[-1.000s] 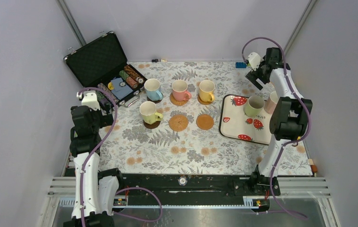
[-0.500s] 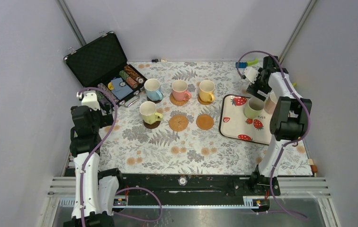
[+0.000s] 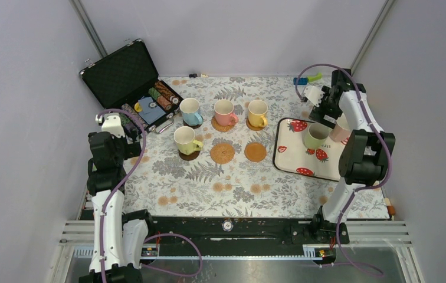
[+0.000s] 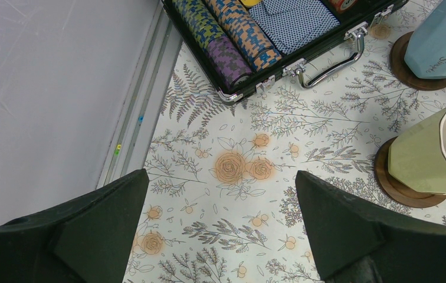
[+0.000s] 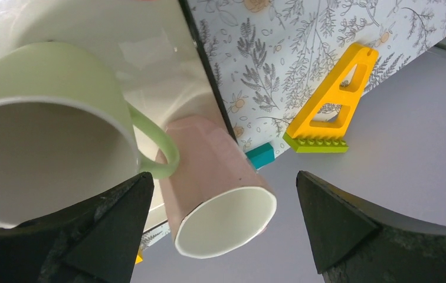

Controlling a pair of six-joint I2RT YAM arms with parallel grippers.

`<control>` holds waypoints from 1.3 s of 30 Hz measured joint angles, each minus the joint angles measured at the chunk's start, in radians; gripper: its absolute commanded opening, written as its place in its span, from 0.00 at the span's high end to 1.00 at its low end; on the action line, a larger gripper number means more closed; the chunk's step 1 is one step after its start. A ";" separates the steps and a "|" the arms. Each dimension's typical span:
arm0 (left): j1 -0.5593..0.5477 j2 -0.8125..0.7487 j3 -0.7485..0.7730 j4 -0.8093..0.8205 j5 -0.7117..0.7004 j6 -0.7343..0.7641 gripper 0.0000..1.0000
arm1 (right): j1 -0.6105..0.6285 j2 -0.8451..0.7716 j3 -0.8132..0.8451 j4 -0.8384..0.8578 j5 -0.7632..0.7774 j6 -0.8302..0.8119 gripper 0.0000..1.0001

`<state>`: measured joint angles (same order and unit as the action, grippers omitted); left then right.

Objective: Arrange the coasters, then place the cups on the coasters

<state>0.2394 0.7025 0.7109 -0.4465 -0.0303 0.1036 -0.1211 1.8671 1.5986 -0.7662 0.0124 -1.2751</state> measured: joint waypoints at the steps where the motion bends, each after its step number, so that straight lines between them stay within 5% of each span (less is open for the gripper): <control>1: 0.000 0.000 0.000 0.000 0.000 0.000 0.01 | 0.000 -0.014 -0.012 -0.004 -0.007 -0.007 0.00; 24: 0.000 -0.001 0.000 0.000 0.001 0.000 0.01 | -0.011 -0.207 -0.122 -0.188 -0.157 -0.274 0.00; 39: 0.000 -0.003 0.000 0.000 0.000 0.000 0.01 | -0.041 -0.069 -0.115 -0.224 -0.190 -0.371 0.01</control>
<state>0.2394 0.6998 0.7109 -0.4469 -0.0299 0.1036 -0.1623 1.7981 1.4837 -0.9901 -0.1780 -1.6463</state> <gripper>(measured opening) 0.985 0.994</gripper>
